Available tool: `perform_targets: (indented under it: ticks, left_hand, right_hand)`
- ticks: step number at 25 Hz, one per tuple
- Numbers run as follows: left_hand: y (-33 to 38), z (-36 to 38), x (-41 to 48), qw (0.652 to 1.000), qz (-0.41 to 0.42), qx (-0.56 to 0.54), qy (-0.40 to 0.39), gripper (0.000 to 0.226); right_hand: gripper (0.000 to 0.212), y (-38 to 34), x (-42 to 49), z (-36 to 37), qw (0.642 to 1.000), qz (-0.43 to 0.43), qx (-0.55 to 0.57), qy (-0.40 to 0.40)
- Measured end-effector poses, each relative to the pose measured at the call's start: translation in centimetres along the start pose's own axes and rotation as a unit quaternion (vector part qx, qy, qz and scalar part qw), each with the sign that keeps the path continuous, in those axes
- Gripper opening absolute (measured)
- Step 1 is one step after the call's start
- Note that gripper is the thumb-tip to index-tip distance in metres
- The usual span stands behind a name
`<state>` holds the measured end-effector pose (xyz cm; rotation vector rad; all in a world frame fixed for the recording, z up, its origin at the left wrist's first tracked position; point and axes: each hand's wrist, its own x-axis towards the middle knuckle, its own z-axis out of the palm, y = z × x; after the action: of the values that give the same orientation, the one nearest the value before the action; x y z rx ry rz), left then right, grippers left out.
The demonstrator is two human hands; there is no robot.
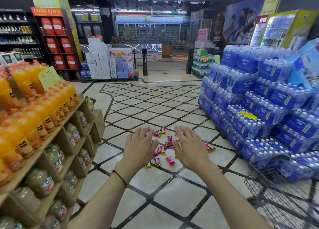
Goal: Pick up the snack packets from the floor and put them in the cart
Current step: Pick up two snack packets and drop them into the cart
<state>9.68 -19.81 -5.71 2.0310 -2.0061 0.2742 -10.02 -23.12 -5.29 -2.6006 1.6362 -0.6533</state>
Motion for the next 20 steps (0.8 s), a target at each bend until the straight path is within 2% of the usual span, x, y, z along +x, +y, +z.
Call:
perform_targets:
  ticks: [9,14,20]
  left_hand:
    - [-8.5,6.4,13.7,0.999,0.019,-0.026,-0.039,0.047]
    - [-10.4,10.4,20.7,0.998,0.021,-0.016,-0.049,0.042]
    - [-10.7,16.7,29.7,0.995,-0.042,-0.032,-0.084,0.045]
  right_hand:
    - [0.055,-1.4,15.3,7.1,0.999,0.01,-0.001,-0.04]
    - [0.052,1.6,22.5,11.3,0.999,0.014,-0.006,-0.039]
    - [0.052,7.3,32.8,16.8,0.998,-0.013,0.025,-0.052]
